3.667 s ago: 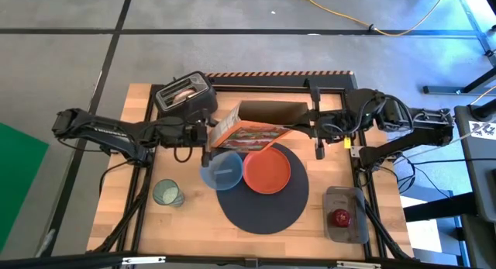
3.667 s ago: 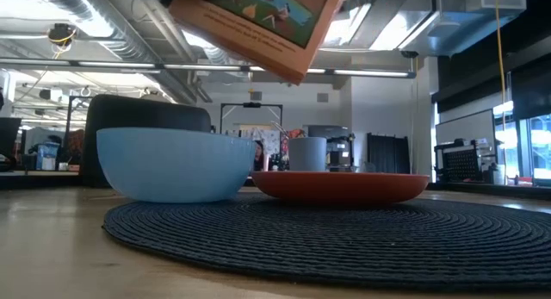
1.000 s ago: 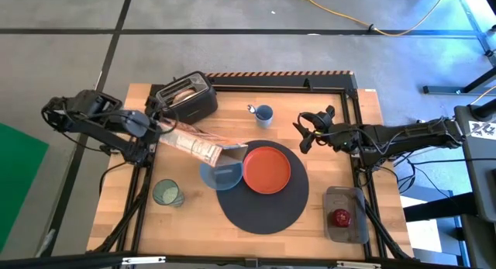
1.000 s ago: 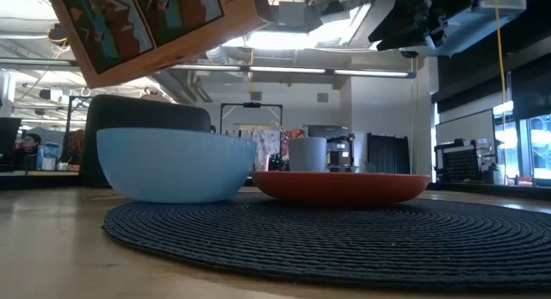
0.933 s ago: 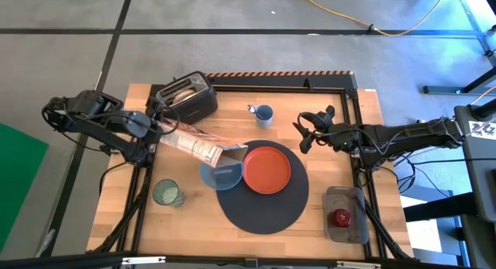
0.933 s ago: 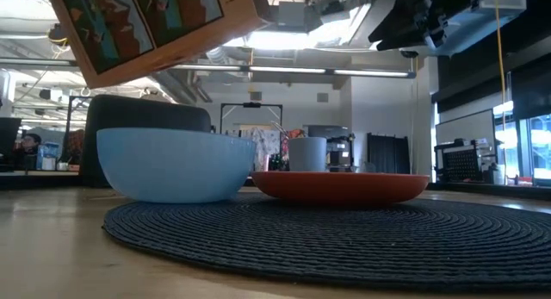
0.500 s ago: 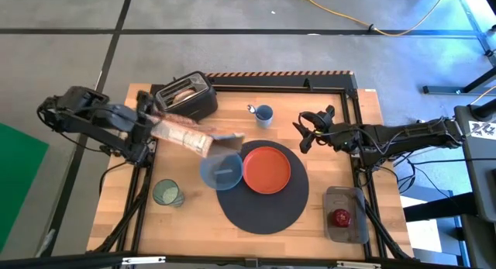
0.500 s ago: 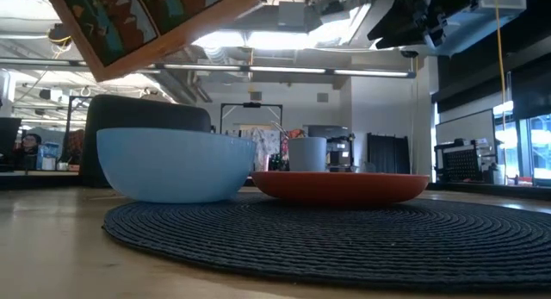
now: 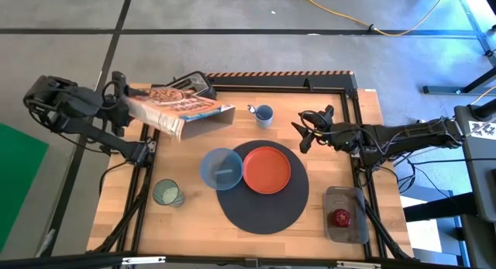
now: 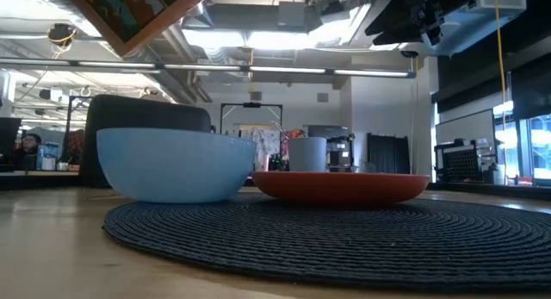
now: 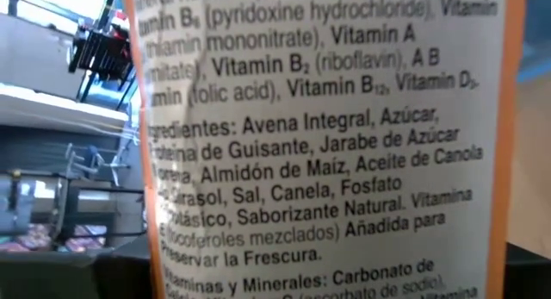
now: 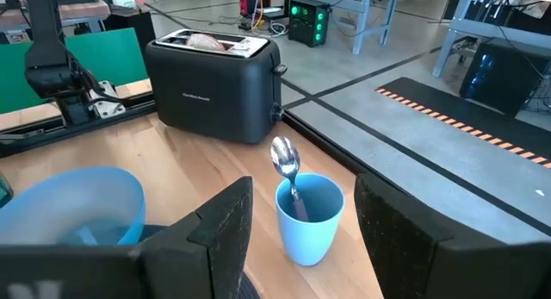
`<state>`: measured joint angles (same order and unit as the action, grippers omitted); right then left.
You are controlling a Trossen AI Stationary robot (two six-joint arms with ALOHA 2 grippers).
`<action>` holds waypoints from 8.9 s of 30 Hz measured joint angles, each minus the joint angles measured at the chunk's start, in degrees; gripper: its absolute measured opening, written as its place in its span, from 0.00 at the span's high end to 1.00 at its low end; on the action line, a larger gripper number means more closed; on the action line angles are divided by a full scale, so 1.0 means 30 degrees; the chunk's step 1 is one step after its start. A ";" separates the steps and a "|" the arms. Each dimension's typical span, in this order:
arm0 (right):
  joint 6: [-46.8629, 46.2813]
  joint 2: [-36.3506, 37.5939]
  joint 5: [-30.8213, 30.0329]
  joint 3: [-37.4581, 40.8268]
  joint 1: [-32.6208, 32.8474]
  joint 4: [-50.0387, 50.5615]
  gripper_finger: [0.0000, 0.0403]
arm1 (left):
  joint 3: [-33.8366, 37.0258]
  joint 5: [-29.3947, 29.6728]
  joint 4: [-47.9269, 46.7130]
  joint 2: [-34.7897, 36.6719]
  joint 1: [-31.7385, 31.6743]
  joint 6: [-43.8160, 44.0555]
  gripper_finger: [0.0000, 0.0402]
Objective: Arrange a breakfast setting
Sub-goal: Pour the cereal from the cereal box into the blue bowl
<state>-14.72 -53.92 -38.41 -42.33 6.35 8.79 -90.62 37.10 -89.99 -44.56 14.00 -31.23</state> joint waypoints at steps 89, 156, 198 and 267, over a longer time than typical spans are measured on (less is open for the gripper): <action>0.2973 -0.5591 0.0714 -0.0015 0.0007 -0.9584 0.52 | 0.4224 0.0312 -0.0001 -0.1659 0.0005 -0.9010 0.36; 0.1494 -0.5591 0.3688 -0.0015 0.0007 -0.9440 0.52 | 0.6053 -0.0535 0.0002 -0.0952 0.0007 -0.3158 0.42; 1.1089 -1.8077 0.7900 -0.5624 0.0736 -1.8896 0.52 | 0.6053 -0.1601 0.0020 -0.0356 0.0007 -0.1482 0.42; 0.8647 -2.0905 0.7040 -1.7515 0.0655 -0.4852 1.00 | 0.6060 -0.2254 -0.0118 -0.0335 0.0000 0.2642 0.42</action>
<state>11.22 -116.64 -17.29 -94.87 8.31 -5.77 -72.44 30.34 -90.35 -45.56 14.00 -23.31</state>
